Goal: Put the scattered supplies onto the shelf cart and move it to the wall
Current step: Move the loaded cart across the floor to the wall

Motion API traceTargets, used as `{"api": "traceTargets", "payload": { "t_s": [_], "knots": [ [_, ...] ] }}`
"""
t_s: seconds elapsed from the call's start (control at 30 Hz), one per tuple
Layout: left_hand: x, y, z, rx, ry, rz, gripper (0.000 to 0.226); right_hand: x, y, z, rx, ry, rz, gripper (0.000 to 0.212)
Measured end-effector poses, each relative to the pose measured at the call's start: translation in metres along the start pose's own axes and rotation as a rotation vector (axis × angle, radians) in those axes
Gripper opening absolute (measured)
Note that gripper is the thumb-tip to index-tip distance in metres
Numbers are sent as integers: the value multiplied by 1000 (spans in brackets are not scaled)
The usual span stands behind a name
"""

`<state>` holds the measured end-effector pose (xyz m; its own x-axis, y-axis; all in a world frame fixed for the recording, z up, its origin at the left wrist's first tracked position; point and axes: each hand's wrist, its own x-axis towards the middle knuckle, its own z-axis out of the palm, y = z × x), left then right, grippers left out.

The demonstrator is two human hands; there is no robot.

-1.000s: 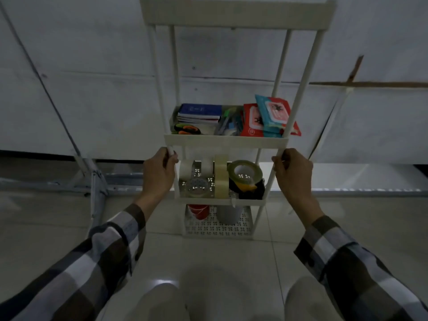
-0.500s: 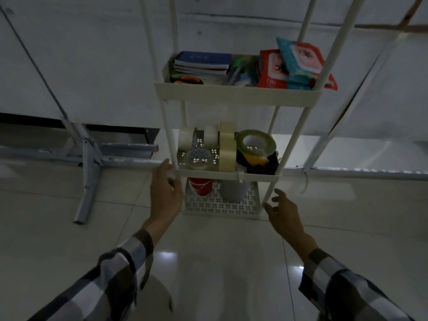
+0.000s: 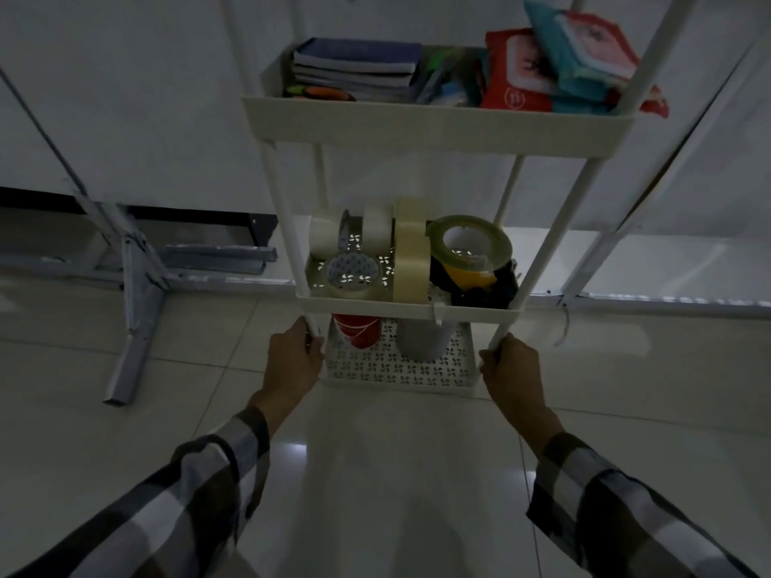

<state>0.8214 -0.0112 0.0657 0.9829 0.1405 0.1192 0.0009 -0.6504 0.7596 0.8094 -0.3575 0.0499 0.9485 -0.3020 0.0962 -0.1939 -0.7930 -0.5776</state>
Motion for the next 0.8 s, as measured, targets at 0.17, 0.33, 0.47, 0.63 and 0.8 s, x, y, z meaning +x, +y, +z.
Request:
{"api": "traceTargets", "payload": {
  "t_s": [0.17,0.33,0.47,0.63,0.8],
  "knots": [
    [15,1,1,17,-8,21,4,11,-7,-2,16,-24,5,14],
    [23,0,7,10,-19,37,5,19,-16,-7,4,-24,17,18],
    [31,-3,10,12,2,35,9,24,-19,-7,0,-21,8,21],
    [39,-5,13,12,-2,44,8,33,-19,-5,-1,-19,21,19],
    [39,-4,14,14,21,70,8,36,-20,-6,12,-27,35,20]
  ]
}}
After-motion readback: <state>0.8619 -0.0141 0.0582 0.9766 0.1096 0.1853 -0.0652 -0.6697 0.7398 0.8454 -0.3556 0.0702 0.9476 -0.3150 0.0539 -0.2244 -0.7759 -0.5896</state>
